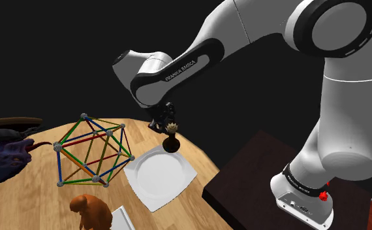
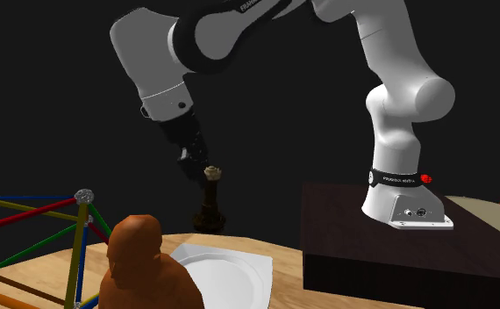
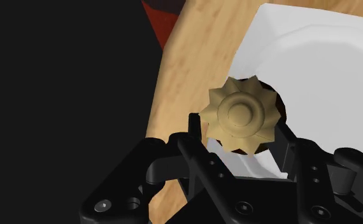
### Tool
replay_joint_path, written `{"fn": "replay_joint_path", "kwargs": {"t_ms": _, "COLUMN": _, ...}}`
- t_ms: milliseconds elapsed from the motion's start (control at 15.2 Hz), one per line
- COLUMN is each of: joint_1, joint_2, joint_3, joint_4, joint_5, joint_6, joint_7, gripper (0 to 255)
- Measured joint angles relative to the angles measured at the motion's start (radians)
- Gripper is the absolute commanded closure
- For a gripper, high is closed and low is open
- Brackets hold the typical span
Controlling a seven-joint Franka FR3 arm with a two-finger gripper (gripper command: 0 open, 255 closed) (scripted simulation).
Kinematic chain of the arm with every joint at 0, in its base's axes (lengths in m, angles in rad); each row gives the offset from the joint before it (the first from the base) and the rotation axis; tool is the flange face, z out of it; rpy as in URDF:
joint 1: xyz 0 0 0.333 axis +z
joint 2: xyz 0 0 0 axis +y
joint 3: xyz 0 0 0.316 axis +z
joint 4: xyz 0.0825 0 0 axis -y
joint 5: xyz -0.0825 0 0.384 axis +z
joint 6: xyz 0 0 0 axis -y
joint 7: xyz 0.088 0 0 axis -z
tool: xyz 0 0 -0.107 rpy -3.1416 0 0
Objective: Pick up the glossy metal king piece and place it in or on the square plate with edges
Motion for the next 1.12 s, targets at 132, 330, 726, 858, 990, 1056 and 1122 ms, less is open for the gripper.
{"fn": "replay_joint_path", "kwargs": {"t_ms": 132, "joint_1": 0.029, "joint_2": 0.026, "joint_3": 0.012, "joint_4": 0.054, "joint_5": 0.005, "joint_6": -0.034, "joint_7": 0.029, "gripper": 255}}
{"fn": "replay_joint_path", "kwargs": {"t_ms": 330, "joint_1": 0.075, "joint_2": 0.061, "joint_3": 0.031, "joint_4": 0.131, "joint_5": 0.015, "joint_6": -0.087, "joint_7": 0.077, "gripper": 255}}
{"fn": "replay_joint_path", "kwargs": {"t_ms": 726, "joint_1": 0.110, "joint_2": 0.112, "joint_3": 0.038, "joint_4": 0.167, "joint_5": 0.011, "joint_6": -0.082, "joint_7": 0.118, "gripper": 255}}
{"fn": "replay_joint_path", "kwargs": {"t_ms": 858, "joint_1": 0.112, "joint_2": 0.125, "joint_3": 0.037, "joint_4": 0.163, "joint_5": 0.006, "joint_6": -0.064, "joint_7": 0.124, "gripper": 255}}
{"fn": "replay_joint_path", "kwargs": {"t_ms": 990, "joint_1": 0.113, "joint_2": 0.137, "joint_3": 0.034, "joint_4": 0.151, "joint_5": 0.002, "joint_6": -0.042, "joint_7": 0.129, "gripper": 255}}
{"fn": "replay_joint_path", "kwargs": {"t_ms": 1056, "joint_1": 0.113, "joint_2": 0.147, "joint_3": 0.032, "joint_4": 0.152, "joint_5": -0.002, "joint_6": -0.034, "joint_7": 0.130, "gripper": 255}}
{"fn": "replay_joint_path", "kwargs": {"t_ms": 1122, "joint_1": 0.114, "joint_2": 0.154, "joint_3": 0.031, "joint_4": 0.150, "joint_5": -0.004, "joint_6": -0.026, "joint_7": 0.132, "gripper": 255}}
